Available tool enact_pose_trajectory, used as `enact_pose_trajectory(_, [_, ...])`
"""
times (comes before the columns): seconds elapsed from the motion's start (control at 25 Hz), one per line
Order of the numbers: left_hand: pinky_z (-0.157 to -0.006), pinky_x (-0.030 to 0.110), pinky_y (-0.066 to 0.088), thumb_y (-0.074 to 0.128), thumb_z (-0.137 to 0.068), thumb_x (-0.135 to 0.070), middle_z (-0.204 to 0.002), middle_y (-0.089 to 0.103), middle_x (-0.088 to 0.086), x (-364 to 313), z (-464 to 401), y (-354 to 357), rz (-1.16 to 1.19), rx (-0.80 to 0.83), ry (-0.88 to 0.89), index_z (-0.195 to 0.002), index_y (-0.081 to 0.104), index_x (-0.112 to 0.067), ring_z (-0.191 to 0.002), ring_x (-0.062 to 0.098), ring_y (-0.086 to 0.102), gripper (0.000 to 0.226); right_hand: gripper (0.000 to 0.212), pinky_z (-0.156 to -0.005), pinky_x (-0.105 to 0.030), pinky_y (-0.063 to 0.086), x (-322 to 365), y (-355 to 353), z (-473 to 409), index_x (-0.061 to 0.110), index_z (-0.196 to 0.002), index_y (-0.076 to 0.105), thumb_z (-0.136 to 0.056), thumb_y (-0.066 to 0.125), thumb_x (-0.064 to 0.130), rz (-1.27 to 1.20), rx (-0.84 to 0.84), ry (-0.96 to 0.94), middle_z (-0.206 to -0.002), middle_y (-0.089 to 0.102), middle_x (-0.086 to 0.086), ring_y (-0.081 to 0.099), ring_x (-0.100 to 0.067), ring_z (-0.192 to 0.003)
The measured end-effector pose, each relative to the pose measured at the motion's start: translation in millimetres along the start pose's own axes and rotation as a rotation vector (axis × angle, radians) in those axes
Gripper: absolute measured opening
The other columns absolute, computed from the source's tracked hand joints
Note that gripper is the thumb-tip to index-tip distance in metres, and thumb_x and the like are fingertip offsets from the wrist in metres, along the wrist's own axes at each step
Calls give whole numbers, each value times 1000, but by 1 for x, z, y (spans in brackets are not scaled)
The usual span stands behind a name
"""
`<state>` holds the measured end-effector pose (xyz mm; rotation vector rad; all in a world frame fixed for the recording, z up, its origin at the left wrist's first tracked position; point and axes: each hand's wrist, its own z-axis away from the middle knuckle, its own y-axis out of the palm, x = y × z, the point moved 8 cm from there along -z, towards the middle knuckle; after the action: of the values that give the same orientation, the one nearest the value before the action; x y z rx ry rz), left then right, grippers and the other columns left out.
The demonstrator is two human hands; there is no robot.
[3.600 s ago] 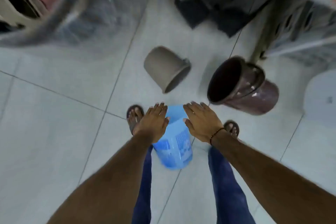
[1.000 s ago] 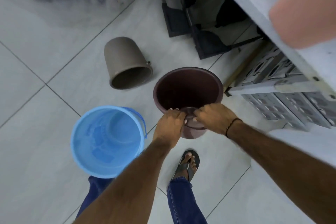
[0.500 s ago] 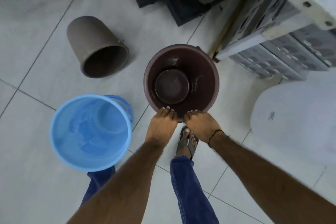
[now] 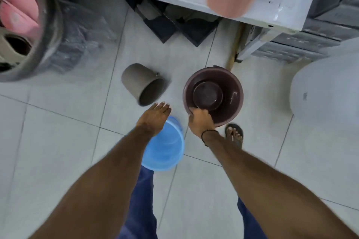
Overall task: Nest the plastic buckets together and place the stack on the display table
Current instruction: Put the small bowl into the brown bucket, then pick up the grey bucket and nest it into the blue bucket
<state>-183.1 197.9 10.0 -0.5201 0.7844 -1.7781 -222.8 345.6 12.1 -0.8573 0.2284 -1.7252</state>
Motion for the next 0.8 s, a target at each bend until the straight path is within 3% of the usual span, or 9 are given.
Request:
enact_pose_trajectory(0.12, [-118,37,21,38,-95,-2,-157,33,14,62,0,10,-178,64,130,-148,31,-6,-144,28,29,54,14,-82,-42,43,63,33,-25,-1,-82,60,-89,47,2,-276,11,78,-94,64,-22,58,-41,-103])
enact_pose_trajectory(0.2, [-111,37,34,38,-93,0,-150,45,12,106,-24,20,-332,62,241,-143,42,-7,-135,29,43,51,38,-73,-40,39,87,71,-59,18,-57,36,-86,46,-5,-438,6,188,-70,49,-7,60,-37,-93])
enact_pose_trajectory(0.28, [-107,36,41,40,-94,-1,-144,51,8,138,-55,38,-479,66,372,-138,49,-9,-128,28,50,46,45,-70,-26,38,102,121,-90,28,-60,33,-89,48,-3,-603,-34,329,-69,40,8,53,-20,-85])
enact_pose_trajectory(0.36, [-108,37,41,43,-97,-5,-146,49,7,157,-74,57,-617,127,472,-138,48,-10,-129,27,50,42,29,-71,-26,42,120,168,-112,18,-67,54,-87,51,-3,-734,-58,413,-74,55,0,53,-22,-78])
enact_pose_trajectory(0.4, [-109,38,40,45,-97,-5,-149,47,8,163,-88,69,-699,128,533,-140,46,-10,-132,27,48,43,14,-79,-33,47,131,194,-125,3,-83,65,-86,52,-2,-800,-70,445,-88,66,-13,59,-30,-87])
enact_pose_trajectory(0.44, [-112,39,37,47,-97,-4,-152,42,9,165,-103,77,-759,125,581,-143,42,-9,-136,27,44,46,21,-91,-36,47,138,216,-139,-3,-104,65,-87,53,3,-826,-72,469,-108,69,-19,60,-35,-104])
enact_pose_trajectory(0.56, [-121,39,22,47,-100,-5,-159,31,10,156,-130,96,-902,77,778,-149,33,-7,-147,27,26,51,41,-103,-38,43,151,257,-170,4,-131,55,-92,57,17,-926,-142,543,-131,61,-19,52,-37,-124])
enact_pose_trajectory(0.64, [-122,39,22,53,-98,-10,-155,39,9,155,-142,111,-1020,108,893,-144,42,-10,-145,27,30,47,40,-101,-41,45,158,271,-188,6,-130,55,-93,57,19,-872,-209,524,-129,63,-18,55,-37,-121])
enact_pose_trajectory(0.8, [-102,41,50,65,-90,-8,-126,67,7,174,-147,128,-1104,254,939,-121,63,-14,-118,31,59,32,23,-85,-44,51,167,272,-213,11,-108,65,-95,49,20,-732,-325,509,-108,69,-20,60,-41,-102])
